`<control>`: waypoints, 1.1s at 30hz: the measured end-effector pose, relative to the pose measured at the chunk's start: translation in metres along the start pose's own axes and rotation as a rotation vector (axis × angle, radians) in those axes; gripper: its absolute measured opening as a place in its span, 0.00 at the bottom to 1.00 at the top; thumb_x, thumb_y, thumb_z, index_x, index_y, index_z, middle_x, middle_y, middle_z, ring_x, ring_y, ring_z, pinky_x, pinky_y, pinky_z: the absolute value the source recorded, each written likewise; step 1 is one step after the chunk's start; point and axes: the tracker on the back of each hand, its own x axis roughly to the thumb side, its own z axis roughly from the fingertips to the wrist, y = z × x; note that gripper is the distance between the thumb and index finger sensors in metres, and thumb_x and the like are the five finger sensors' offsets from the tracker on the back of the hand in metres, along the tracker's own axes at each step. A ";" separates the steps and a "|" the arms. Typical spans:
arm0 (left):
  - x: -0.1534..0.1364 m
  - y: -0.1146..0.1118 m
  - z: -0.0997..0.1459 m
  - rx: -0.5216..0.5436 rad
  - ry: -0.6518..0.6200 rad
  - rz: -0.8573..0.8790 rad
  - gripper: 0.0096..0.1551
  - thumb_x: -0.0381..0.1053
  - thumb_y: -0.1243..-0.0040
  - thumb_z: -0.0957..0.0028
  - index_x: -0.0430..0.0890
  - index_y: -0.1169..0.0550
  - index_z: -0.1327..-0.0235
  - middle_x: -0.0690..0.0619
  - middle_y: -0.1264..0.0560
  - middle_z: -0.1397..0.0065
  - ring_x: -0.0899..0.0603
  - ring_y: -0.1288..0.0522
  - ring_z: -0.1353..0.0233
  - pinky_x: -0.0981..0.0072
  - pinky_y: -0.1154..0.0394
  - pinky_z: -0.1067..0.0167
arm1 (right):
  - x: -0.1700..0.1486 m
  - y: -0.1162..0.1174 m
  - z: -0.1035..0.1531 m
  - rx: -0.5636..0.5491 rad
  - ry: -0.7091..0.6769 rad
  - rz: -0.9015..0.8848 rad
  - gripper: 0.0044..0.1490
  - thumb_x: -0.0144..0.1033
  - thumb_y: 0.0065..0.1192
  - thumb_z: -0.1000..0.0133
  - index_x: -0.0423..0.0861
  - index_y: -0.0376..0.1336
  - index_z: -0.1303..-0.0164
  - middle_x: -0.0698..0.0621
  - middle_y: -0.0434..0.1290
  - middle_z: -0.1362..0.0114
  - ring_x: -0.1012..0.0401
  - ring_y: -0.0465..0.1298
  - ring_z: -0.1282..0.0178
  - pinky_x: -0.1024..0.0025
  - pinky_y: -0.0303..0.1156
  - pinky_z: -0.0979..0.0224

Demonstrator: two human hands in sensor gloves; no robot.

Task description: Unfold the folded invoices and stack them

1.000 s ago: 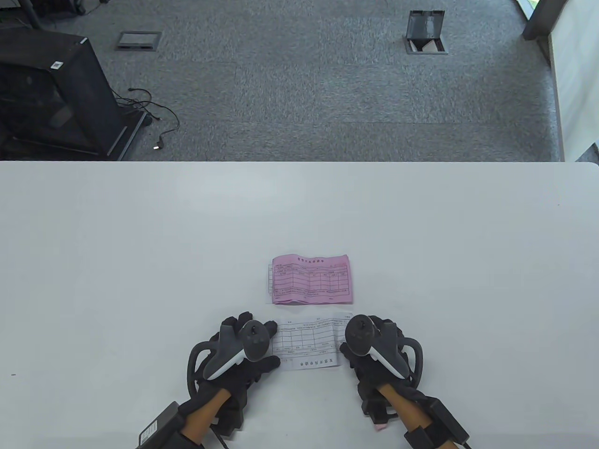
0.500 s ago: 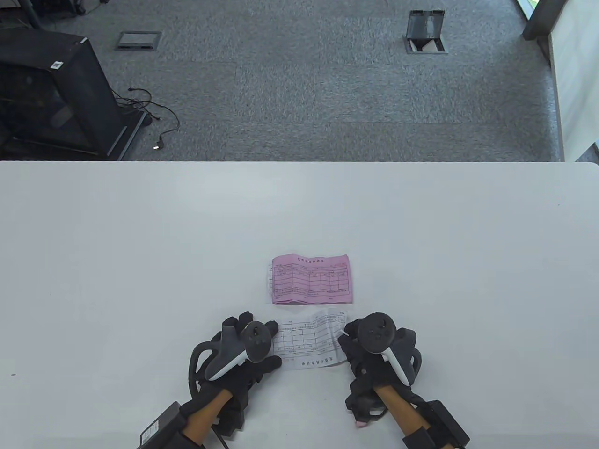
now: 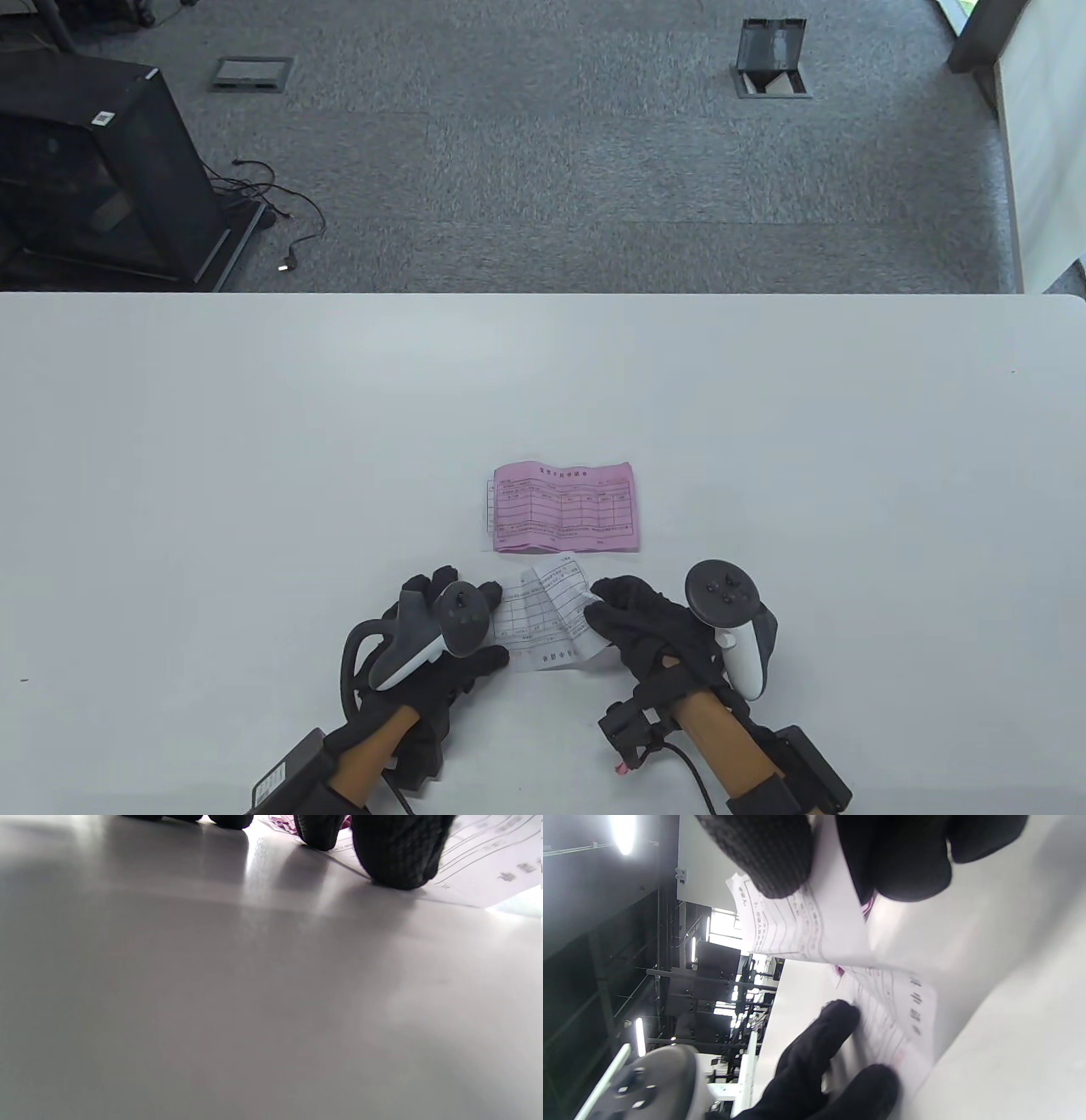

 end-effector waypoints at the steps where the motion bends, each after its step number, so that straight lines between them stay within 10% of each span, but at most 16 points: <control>1: 0.000 0.000 0.000 0.000 0.003 0.002 0.47 0.67 0.39 0.51 0.64 0.44 0.18 0.43 0.57 0.11 0.30 0.59 0.16 0.36 0.52 0.22 | 0.001 0.000 0.000 0.026 -0.006 -0.017 0.27 0.41 0.62 0.46 0.47 0.62 0.39 0.51 0.76 0.45 0.53 0.74 0.43 0.45 0.63 0.29; 11: -0.007 0.009 0.002 0.009 0.004 0.089 0.52 0.65 0.37 0.51 0.57 0.47 0.17 0.40 0.53 0.12 0.30 0.55 0.16 0.35 0.49 0.22 | 0.022 -0.001 0.008 0.095 -0.207 -0.029 0.25 0.41 0.60 0.45 0.50 0.64 0.38 0.50 0.75 0.44 0.52 0.73 0.41 0.43 0.61 0.28; 22: -0.043 0.026 0.013 0.028 -0.341 0.853 0.62 0.67 0.35 0.52 0.47 0.53 0.16 0.33 0.53 0.14 0.25 0.50 0.20 0.34 0.43 0.27 | 0.064 -0.003 0.040 0.219 -0.625 -0.080 0.22 0.45 0.58 0.44 0.59 0.64 0.39 0.51 0.74 0.40 0.51 0.71 0.36 0.38 0.57 0.25; 29: -0.035 0.016 0.010 0.105 -0.478 1.209 0.23 0.56 0.33 0.46 0.54 0.20 0.38 0.44 0.22 0.29 0.36 0.24 0.34 0.53 0.23 0.43 | 0.047 -0.022 0.029 0.017 -0.566 -0.212 0.22 0.46 0.57 0.44 0.62 0.63 0.39 0.51 0.73 0.39 0.51 0.70 0.35 0.37 0.56 0.25; 33: -0.034 0.015 0.012 0.210 -0.422 1.269 0.22 0.55 0.33 0.46 0.51 0.19 0.41 0.46 0.17 0.37 0.39 0.20 0.40 0.57 0.21 0.49 | 0.039 -0.034 0.022 -0.107 -0.502 -0.140 0.22 0.45 0.57 0.44 0.59 0.63 0.39 0.51 0.73 0.40 0.50 0.70 0.35 0.38 0.56 0.25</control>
